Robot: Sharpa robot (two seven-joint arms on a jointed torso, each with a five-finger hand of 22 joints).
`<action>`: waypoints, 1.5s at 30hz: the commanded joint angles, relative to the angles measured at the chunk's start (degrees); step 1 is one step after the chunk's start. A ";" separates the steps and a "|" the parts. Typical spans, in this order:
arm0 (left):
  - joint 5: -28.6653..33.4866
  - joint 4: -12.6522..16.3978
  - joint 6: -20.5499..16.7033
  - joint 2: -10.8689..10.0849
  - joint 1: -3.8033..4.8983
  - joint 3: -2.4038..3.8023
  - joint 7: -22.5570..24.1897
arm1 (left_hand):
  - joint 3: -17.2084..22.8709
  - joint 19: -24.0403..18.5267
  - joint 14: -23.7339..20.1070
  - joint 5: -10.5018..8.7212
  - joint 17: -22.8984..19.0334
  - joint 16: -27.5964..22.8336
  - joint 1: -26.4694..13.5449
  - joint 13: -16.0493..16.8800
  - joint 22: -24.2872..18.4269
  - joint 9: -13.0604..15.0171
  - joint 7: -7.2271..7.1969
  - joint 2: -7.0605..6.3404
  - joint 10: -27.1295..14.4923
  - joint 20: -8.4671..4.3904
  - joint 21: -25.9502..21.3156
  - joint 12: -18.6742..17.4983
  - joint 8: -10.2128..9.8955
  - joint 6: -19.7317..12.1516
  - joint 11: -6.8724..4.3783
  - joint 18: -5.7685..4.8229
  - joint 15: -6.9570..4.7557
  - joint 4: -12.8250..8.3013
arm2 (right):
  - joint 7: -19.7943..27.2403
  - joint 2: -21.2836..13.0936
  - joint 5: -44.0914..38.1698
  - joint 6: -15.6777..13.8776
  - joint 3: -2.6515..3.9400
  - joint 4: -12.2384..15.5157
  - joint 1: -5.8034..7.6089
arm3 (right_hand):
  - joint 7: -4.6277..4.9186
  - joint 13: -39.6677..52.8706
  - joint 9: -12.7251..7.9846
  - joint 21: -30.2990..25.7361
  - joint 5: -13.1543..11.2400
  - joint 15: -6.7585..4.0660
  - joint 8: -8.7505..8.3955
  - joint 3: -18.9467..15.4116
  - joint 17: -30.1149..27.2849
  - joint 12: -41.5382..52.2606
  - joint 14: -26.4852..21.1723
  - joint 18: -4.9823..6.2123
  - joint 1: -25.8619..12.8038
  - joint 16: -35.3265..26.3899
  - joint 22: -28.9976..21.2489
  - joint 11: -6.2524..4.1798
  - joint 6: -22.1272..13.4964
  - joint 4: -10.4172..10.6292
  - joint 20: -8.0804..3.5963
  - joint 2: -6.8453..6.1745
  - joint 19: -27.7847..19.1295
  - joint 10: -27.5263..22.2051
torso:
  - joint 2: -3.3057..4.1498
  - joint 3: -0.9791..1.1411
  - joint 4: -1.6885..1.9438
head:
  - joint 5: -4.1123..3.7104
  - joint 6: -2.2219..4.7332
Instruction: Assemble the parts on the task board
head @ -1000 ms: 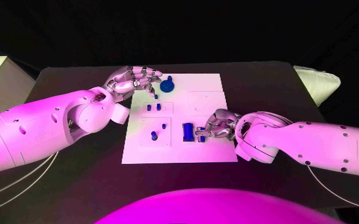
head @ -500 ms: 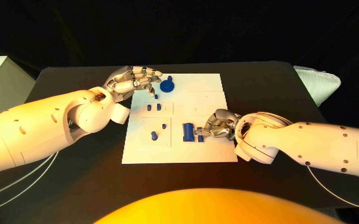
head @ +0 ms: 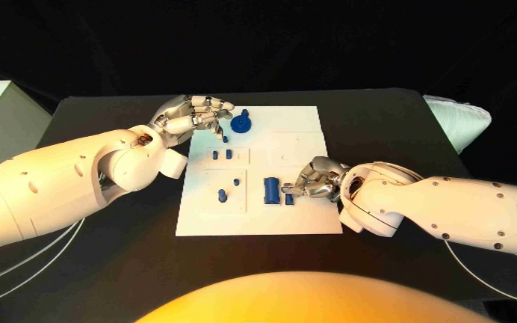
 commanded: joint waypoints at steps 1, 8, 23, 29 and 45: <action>0.24 0.09 0.83 0.08 -0.03 0.04 0.32 | 0.07 0.31 -0.02 0.11 0.10 -0.18 0.25 -0.08 -0.06 -0.09 0.17 0.18 0.29 -0.10 -0.28 -0.28 -0.25 -0.01 0.04 0.87 0.22 0.33 | 1.85 -0.67 0.00 1.27 0.00 0.23 -0.07 | 0.03 15.08 0.08 -0.43 0.05 -0.36 0.29 -0.02 15.09 0.20 5.98 -0.38 1.23 0.23 13.35 -0.49 -0.50 -0.36 -0.40 -0.08 4.60 5.94 | -0.03 0.01 0.03 | 0.09 0.01; 0.24 0.07 0.80 0.01 -0.04 0.03 0.32 | 0.07 0.31 -0.02 0.11 0.10 -0.18 0.25 -0.08 -0.06 -0.09 0.17 0.18 0.29 -0.10 -0.28 -0.28 -0.25 -0.01 0.04 0.87 0.22 0.33 | 3.66 -2.29 0.10 3.68 -0.01 1.07 -0.30 | 0.04 15.08 0.08 -0.36 -0.04 -0.36 0.39 -0.09 15.09 0.20 5.98 -0.40 3.52 0.23 13.37 -0.48 -0.72 -0.70 -0.40 -0.89 4.60 5.94 | -0.03 0.04 -0.03 | 0.18 0.01; 0.23 -0.04 0.81 0.09 -0.05 0.03 0.22 | 0.06 0.35 -0.06 0.11 0.11 -0.21 0.33 -0.09 -0.19 -0.09 0.14 0.25 0.26 -0.08 -0.49 -0.33 -0.27 -0.03 0.01 0.88 0.21 0.55 | 4.03 -2.85 0.06 4.03 -0.02 1.92 -0.90 | 0.03 15.08 0.06 -0.17 -0.30 -0.37 0.44 -0.10 15.09 0.20 5.98 -0.43 4.82 0.23 13.42 -0.49 -0.75 -0.82 -0.40 -1.25 4.64 5.94 | 0.01 -0.01 0.07 | 0.15 0.01; 0.22 -0.02 0.80 0.06 -0.06 0.03 0.19 | 0.06 0.35 -0.06 0.11 0.11 -0.21 0.33 -0.09 -0.19 -0.09 0.14 0.25 0.26 -0.08 -0.49 -0.33 -0.27 -0.03 0.01 0.88 0.21 0.55 | 3.51 -2.54 -0.15 4.13 -0.02 1.40 -1.01 | 0.00 15.08 0.04 -0.12 -0.27 -0.37 0.47 0.03 15.09 0.20 5.98 -0.44 5.08 0.23 13.43 -0.51 -0.69 -0.68 -0.41 -0.96 4.65 5.94 | 0.02 -0.06 0.07 | 0.21 0.01; 0.20 0.00 0.76 0.00 -0.06 0.02 0.15 | 0.06 0.35 -0.06 0.11 0.11 -0.21 0.33 -0.09 -0.19 -0.09 0.14 0.25 0.26 -0.08 -0.49 -0.33 -0.27 -0.03 0.01 0.88 0.21 0.55 | 2.04 -1.34 -1.75 1.43 -0.01 -0.13 -1.22 | -0.17 15.08 -0.17 0.12 -1.60 -0.52 0.51 2.12 15.09 0.20 5.98 -0.48 7.84 0.23 13.49 -0.68 -0.61 -0.30 -0.53 1.08 4.70 5.94 | -0.03 0.00 0.03 | 0.48 0.01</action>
